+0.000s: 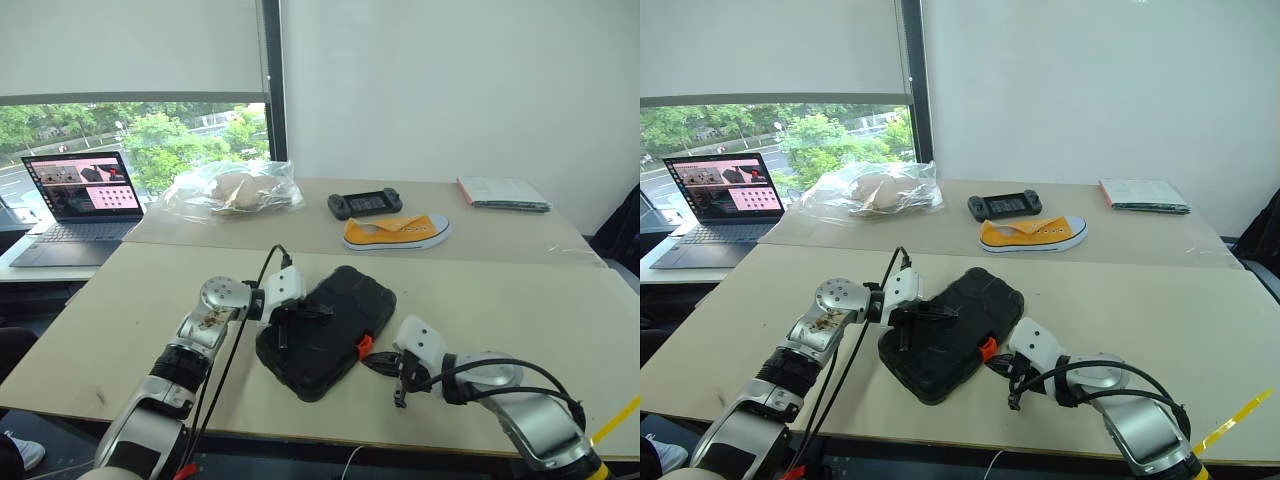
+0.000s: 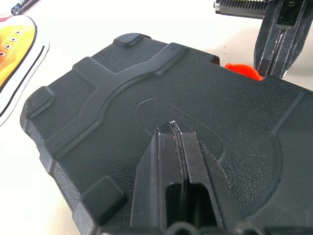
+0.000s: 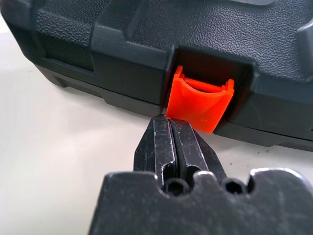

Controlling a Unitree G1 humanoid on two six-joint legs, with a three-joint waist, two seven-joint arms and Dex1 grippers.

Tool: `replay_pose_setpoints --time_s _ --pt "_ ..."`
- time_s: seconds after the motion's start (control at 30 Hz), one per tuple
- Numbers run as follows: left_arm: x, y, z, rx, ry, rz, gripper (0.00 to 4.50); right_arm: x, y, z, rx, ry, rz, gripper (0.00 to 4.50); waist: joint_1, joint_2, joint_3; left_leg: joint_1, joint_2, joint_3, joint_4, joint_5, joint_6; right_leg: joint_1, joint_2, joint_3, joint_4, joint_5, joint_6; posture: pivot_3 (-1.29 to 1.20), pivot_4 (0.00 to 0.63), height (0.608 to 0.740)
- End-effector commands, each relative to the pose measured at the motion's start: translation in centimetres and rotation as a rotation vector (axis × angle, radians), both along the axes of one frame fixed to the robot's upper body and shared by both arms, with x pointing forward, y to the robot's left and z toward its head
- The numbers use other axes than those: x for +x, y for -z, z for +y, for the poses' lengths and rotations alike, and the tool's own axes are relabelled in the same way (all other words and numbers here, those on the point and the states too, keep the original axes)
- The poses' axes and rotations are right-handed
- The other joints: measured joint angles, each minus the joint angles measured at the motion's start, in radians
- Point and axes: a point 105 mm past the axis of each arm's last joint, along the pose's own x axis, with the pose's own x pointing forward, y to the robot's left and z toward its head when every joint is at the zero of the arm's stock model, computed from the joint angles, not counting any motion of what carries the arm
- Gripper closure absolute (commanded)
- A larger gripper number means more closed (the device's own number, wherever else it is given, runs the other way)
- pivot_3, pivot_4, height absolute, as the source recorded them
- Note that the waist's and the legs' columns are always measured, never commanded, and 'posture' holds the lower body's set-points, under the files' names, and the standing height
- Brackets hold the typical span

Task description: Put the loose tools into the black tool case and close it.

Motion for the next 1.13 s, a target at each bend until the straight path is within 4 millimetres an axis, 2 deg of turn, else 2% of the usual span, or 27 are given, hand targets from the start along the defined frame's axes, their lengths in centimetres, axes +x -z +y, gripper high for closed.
replay_pose_setpoints --time_s 0.03,0.33,0.4,0.5,0.53,0.57,0.6,0.63,0.67,0.7,0.73,0.77,0.8,0.83,0.97,1.0,1.13 --pt "-1.6 6.0 0.8 0.127 -0.012 0.183 4.50 0.9 -2.8 1.1 0.045 -0.030 -0.147 4.46 0.000 0.000 0.000 0.000 0.000 0.000 0.000 0.000 0.000 0.000 0.000 0.000 0.000 0.000 0.000 0.00 0.150 0.740" --pt "-1.6 5.8 1.2 0.091 -0.031 0.177 4.50 1.1 -3.4 1.5 0.071 -0.051 -0.203 4.46 -0.004 0.000 0.000 -0.001 0.000 0.000 0.000 0.000 0.000 -0.001 0.000 0.000 0.000 0.000 -0.001 0.00 0.150 0.740" --pt "-1.6 5.1 1.5 0.044 -0.028 0.152 4.50 0.9 -3.6 1.1 0.078 -0.049 -0.213 4.46 -0.007 0.001 0.000 -0.001 0.000 0.000 0.000 0.000 0.000 -0.002 0.000 0.000 0.000 0.000 -0.001 0.00 0.150 0.740" --pt "-1.7 2.4 2.2 -0.124 -0.034 0.116 4.50 -0.2 -3.6 -0.4 0.103 -0.039 -0.194 4.46 -0.008 0.002 0.000 -0.004 0.001 0.001 -0.003 0.001 -0.001 -0.005 0.000 0.000 -0.001 0.001 -0.001 0.00 0.150 0.740" --pt "-1.8 1.6 2.8 -0.175 -0.050 0.111 4.50 -0.6 -3.8 -0.9 0.124 -0.030 -0.198 4.03 -0.008 0.002 0.000 -0.005 0.001 0.002 -0.006 0.001 -0.002 -0.007 0.000 0.001 -0.002 0.001 -0.001 0.00 0.150 0.740" --pt "-1.9 0.5 4.5 -0.213 -0.092 0.095 4.24 -1.4 -4.1 -1.9 0.141 -0.025 -0.202 3.91 -0.008 0.001 0.000 -0.005 0.001 0.002 -0.006 0.002 -0.003 -0.008 0.000 0.001 -0.002 0.001 -0.002 0.00 0.150 0.740" --pt "-2.1 -0.3 6.0 -0.232 -0.124 0.086 3.98 -2.1 -4.3 -2.8 0.147 -0.023 -0.206 3.53 -0.007 0.001 0.001 -0.006 0.001 0.002 -0.007 0.005 -0.008 -0.009 0.001 0.001 -0.002 0.005 -0.008 0.00 0.150 0.740" --pt "-2.4 -0.9 7.5 -0.236 -0.162 0.062 3.89 -2.7 -4.3 -3.6 0.147 -0.022 -0.203 3.28 -0.009 0.001 0.001 -0.008 0.000 0.003 -0.013 0.007 -0.013 -0.012 0.004 0.001 -0.003 0.005 -0.009 0.00 0.150 0.740" --pt "-2.8 -1.2 8.6 -0.229 -0.192 0.055 3.41 -3.1 -4.3 -4.4 0.144 -0.015 -0.210 2.91 -0.011 0.001 0.001 -0.007 0.001 0.003 -0.014 0.008 -0.014 -0.012 0.005 0.002 -0.003 0.004 -0.009 0.00 0.150 0.740" --pt "-3.0 -1.3 9.7 -0.216 -0.231 0.035 3.21 -3.4 -4.4 -5.1 0.149 -0.001 -0.215 2.66 -0.016 0.001 0.002 -0.007 0.001 0.003 -0.014 0.008 -0.014 -0.012 0.006 0.002 -0.003 0.002 -0.010 0.00 0.150 0.740" --pt "-3.2 -1.3 10.7 -0.197 -0.270 0.014 2.82 -3.6 -4.3 -5.8 0.151 0.012 -0.216 2.30 -0.017 -0.001 0.004 -0.007 0.001 0.003 -0.016 0.008 -0.015 -0.015 0.008 0.002 -0.005 0.002 -0.010 0.00 0.150 0.740" --pt "-3.6 -0.9 12.0 -0.173 -0.319 0.027 2.59 -3.7 -4.4 -6.6 0.147 0.011 -0.244 2.06 -0.015 -0.002 0.005 -0.007 0.001 0.003 -0.017 0.008 -0.015 -0.015 0.008 0.002 -0.005 0.002 -0.010 0.00 0.150 0.740" --pt "-4.1 -0.5 13.1 -0.155 -0.355 0.028 2.09 -4.0 -4.4 -7.2 0.149 -0.007 -0.261 1.61 -0.013 -0.003 0.007 -0.007 0.001 0.002 -0.017 0.008 -0.015 -0.015 0.008 0.000 -0.006 0.001 -0.010 0.00 0.150 0.740" --pt "-4.8 0.0 14.3 -0.125 -0.389 0.030 1.82 -4.2 -4.2 -7.9 0.135 -0.016 -0.282 1.31 -0.011 -0.003 0.009 -0.007 0.001 0.003 -0.017 0.008 -0.015 -0.015 0.008 -0.001 -0.007 0.001 -0.009 0.00 0.150 0.740" --pt "-7.1 1.9 17.5 -0.043 -0.505 0.037 0.38 -4.6 -3.2 -10.2 0.128 -0.019 -0.261 0.02 0.001 -0.008 0.016 -0.008 -0.001 0.003 -0.016 0.004 -0.011 -0.014 0.005 0.000 -0.007 0.000 -0.007 0.00 0.150 0.740" --pt "-7.6 2.2 17.8 -0.036 -0.517 0.040 0.03 -4.6 -3.1 -10.6 0.140 -0.013 -0.246 0.00 0.007 -0.008 0.017 -0.008 -0.002 0.003 -0.015 0.004 -0.010 -0.014 0.003 0.001 -0.008 0.000 -0.007 0.00 0.150 0.740" --pt "-8.3 2.2 18.4 -0.054 -0.571 0.011 0.03 -4.2 -2.6 -11.6 0.123 -0.018 -0.275 0.00 0.019 -0.007 0.018 -0.008 -0.002 0.002 -0.014 0.003 -0.010 -0.014 -0.001 0.001 -0.008 0.000 -0.007 0.00 0.150 0.740"
